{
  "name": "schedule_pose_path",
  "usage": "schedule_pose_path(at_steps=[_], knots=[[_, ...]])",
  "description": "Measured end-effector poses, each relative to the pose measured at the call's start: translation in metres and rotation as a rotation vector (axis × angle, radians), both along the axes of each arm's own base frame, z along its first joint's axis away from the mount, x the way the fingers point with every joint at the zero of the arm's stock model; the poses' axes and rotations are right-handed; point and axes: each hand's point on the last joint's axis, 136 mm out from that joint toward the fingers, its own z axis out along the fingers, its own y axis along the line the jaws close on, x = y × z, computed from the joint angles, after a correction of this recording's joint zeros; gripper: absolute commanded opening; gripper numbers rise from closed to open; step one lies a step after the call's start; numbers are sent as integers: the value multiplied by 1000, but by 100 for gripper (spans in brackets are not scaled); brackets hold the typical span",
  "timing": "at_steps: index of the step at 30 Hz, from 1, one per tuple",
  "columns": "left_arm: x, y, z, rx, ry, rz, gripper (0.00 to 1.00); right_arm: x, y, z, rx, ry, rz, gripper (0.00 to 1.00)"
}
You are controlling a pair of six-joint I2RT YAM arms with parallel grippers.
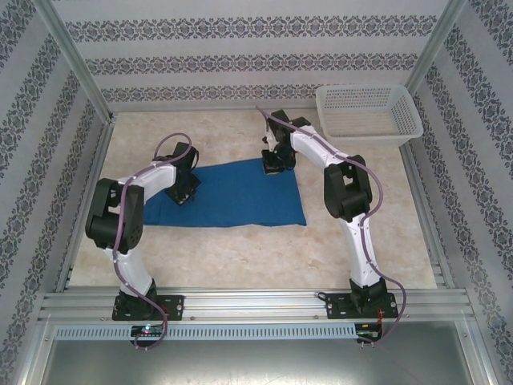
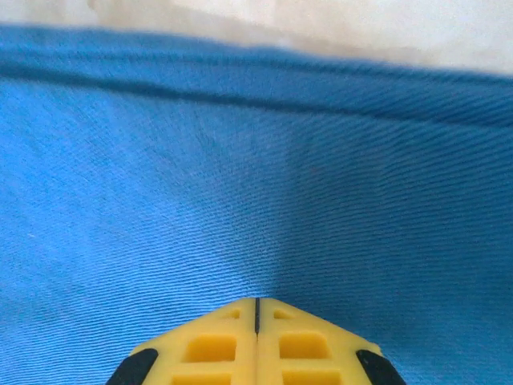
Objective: Roll up the long pants
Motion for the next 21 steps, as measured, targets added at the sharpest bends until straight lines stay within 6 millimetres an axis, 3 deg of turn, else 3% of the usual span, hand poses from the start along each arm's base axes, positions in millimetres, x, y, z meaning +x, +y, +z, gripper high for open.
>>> schedule_pose_path(at_steps=[3, 11, 16, 21], knots=[[9, 2, -2, 35, 8, 8, 0, -24, 1, -23, -16, 33, 22, 0], [79, -4, 0, 86, -37, -34, 0, -97, 20, -25, -68, 12, 117, 0], [130, -25, 3, 43, -86, -114, 0, -139, 56, -24, -44, 8, 179, 0], [166, -63, 5, -31, -149, -206, 0, -169, 103, -23, 26, 9, 217, 0]])
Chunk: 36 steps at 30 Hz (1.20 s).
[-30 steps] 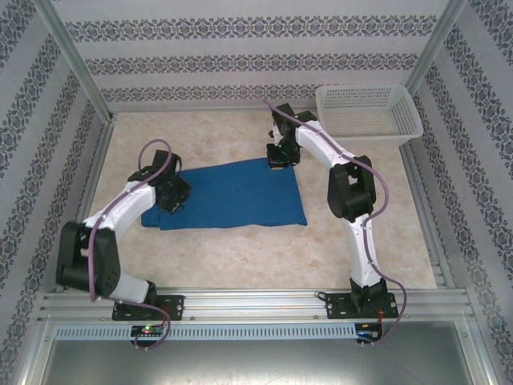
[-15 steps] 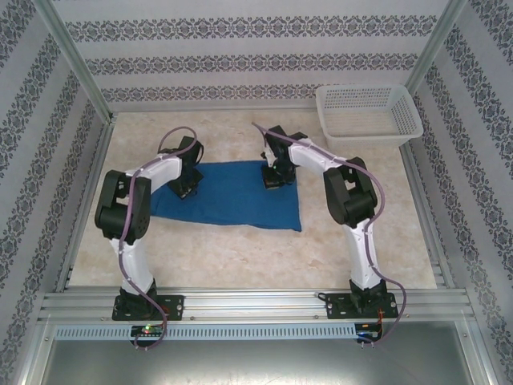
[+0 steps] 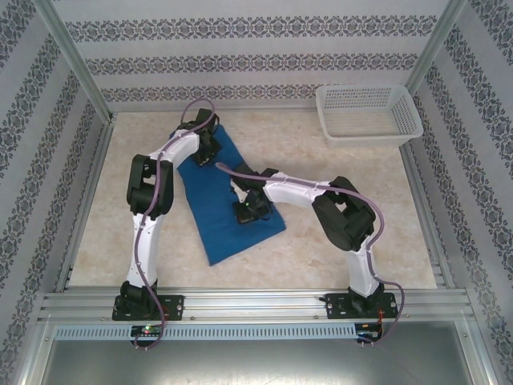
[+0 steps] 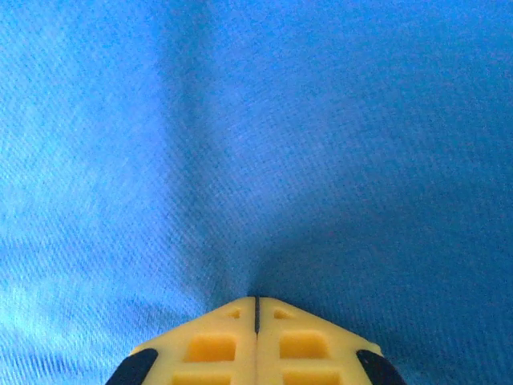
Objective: Roll up the long pants
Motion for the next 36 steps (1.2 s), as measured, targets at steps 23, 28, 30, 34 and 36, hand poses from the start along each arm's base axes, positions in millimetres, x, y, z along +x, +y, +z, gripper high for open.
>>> schedule_pose_path(at_steps=[23, 28, 30, 34, 36], knots=[[-98, 34, 194, 157, -332, -198, 100, -73, 36, 150, 37, -509, 507, 98], [-189, 83, 125, 223, -234, 9, 100, -119, 34, 49, -194, -489, 735, 98], [-215, 96, 96, 251, -174, 62, 100, -118, 30, 28, -259, -491, 772, 98], [-227, 106, 84, 277, -141, 116, 100, -99, 31, 24, -312, -553, 785, 98], [-224, 107, 89, 276, -157, 133, 100, -89, 38, 30, -315, -593, 786, 97]])
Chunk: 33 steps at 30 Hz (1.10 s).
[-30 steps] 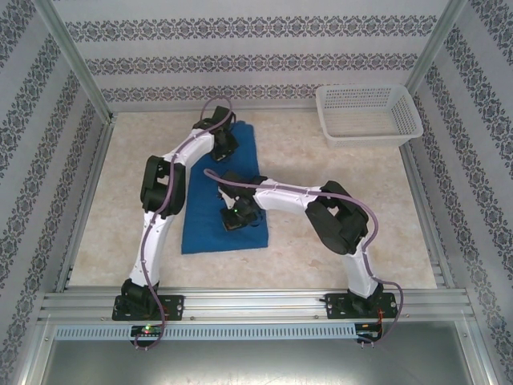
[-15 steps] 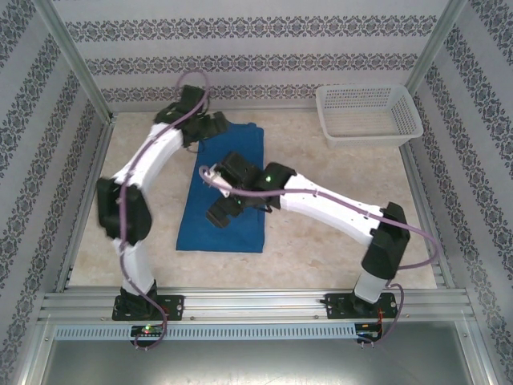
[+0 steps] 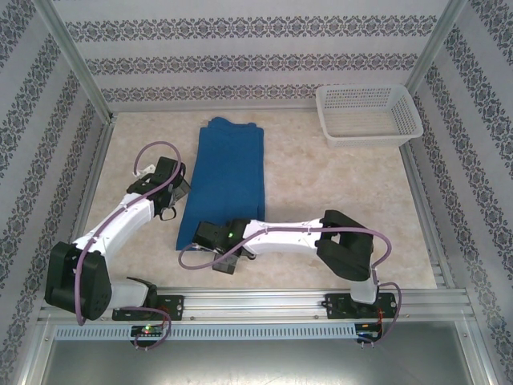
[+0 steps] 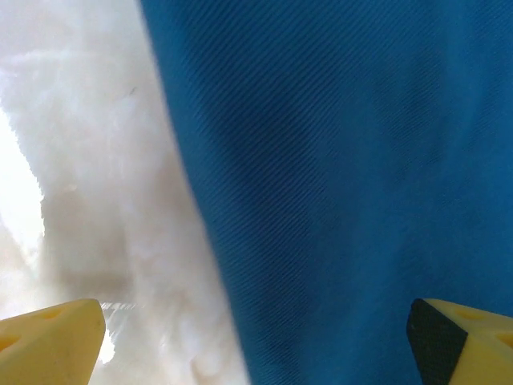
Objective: Roll up the long pants
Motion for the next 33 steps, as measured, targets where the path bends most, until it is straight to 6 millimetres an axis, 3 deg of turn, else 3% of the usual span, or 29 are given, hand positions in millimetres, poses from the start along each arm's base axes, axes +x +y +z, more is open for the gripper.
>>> schedule_pose_path(at_steps=[5, 10, 12, 14, 16, 17, 24, 26, 27, 29, 30, 33], knots=[[3, 1, 3, -1, -17, 15, 100, 14, 14, -2, 13, -37, 35, 90], [3, 1, 3, 1, -20, 18, 100, 22, 8, -24, -16, 7, 26, 90], [4, 2, 6, 1, -26, 19, 100, 22, 9, -24, -7, 22, 27, 85], [5, 2, 7, 2, -30, 20, 100, 22, 9, -25, -2, 26, 30, 68], [5, 2, 7, 4, -31, 22, 100, 21, 7, -28, -7, 33, 34, 11], [5, 2, 7, 4, -29, 21, 100, 21, 6, -30, -8, 40, 33, 0], [11, -1, 5, -4, -21, 16, 100, 20, 7, -26, 22, 118, 27, 0], [18, -6, 9, -20, -29, 6, 84, 17, 7, -18, 25, 170, 27, 0], [23, -10, 11, -34, -35, -4, 62, 15, 8, -13, 28, 202, 27, 0], [32, -18, 16, -71, -47, -19, 7, 11, 12, 1, 45, 258, 32, 0], [35, -22, 19, -89, -55, -28, 0, 9, 15, 9, 58, 290, 33, 0], [40, -28, 26, -121, -73, -43, 0, 7, 21, 30, 99, 385, 34, 0]])
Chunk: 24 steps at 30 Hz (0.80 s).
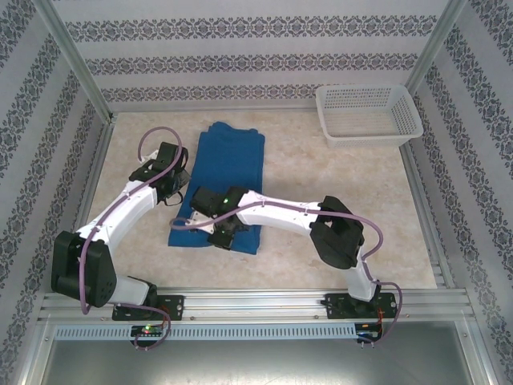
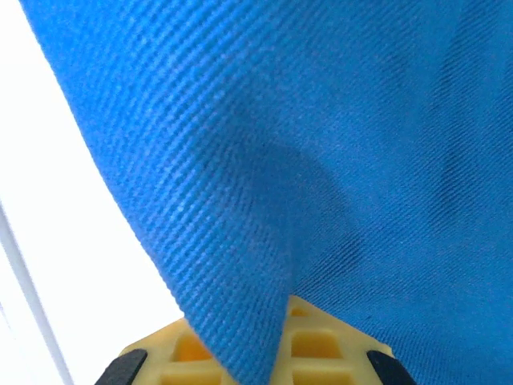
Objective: Roll up the long pants
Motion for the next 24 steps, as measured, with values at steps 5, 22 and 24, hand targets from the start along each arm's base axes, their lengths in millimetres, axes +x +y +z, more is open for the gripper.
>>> schedule_pose_path(at_steps=[5, 22, 24], knots=[[6, -1, 13, -2, -23, 2, 0, 4, 1, 8, 22, 168, -28, 0], [-58, 8, 32, -113, -87, 76, 97, 55, 2, -11, 80, 516, -178, 0], [-75, -1, 19, -171, -70, 79, 100, 58, 4, -6, 97, 518, -181, 0]])
